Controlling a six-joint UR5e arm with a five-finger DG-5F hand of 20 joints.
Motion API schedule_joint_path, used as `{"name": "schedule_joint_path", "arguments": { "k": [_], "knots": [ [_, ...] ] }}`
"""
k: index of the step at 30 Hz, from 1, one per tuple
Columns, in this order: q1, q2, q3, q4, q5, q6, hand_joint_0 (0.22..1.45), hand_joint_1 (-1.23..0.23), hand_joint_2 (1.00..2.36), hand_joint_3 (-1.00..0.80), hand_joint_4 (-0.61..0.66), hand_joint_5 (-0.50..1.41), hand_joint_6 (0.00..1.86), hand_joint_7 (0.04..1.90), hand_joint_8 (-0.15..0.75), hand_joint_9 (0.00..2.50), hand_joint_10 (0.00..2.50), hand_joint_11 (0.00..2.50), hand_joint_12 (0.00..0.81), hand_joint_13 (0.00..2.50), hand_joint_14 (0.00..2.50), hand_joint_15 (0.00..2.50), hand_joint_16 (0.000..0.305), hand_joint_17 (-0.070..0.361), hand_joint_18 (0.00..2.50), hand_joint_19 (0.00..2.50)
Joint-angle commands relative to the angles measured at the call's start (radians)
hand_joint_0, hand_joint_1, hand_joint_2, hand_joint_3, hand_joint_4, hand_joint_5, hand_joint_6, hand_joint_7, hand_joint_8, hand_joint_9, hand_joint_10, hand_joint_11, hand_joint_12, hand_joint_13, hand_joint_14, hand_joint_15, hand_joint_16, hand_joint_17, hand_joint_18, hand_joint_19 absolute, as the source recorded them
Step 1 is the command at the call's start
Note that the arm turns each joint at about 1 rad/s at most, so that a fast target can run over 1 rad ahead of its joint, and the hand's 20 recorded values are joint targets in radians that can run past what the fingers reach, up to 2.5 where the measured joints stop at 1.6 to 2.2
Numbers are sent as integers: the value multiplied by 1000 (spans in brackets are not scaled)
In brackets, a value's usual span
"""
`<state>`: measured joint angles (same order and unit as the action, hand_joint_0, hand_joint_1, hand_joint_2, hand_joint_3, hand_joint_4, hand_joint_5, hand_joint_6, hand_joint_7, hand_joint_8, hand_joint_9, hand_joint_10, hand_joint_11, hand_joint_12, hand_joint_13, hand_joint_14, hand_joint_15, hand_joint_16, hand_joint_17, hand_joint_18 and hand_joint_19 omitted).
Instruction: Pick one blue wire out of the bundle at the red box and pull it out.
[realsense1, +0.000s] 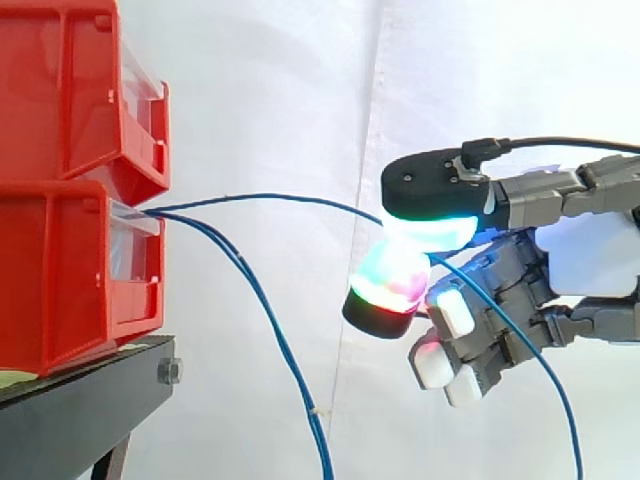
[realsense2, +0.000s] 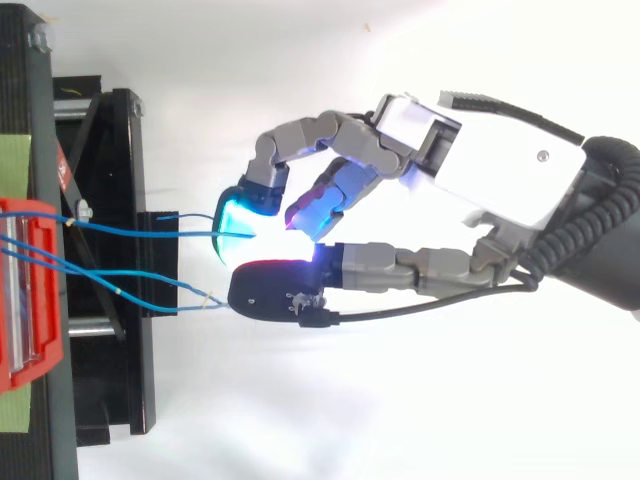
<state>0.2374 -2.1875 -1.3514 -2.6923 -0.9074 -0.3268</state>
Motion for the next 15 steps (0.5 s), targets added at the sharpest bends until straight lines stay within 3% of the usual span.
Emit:
{"name": "schedule_joint_path", "arguments": {
  "k": [1,15],
  "knots": [
    [0,0,0,0,-1,0,639,-767,1015,-41,198,-151,871,1097,390,1200,20,709,441,978,18,471,62,139,836,526],
    [0,0,0,-1,-2,0,637,-768,1015,-38,192,-151,869,1105,388,1203,18,711,440,977,16,472,62,139,834,526]
  ]
}}
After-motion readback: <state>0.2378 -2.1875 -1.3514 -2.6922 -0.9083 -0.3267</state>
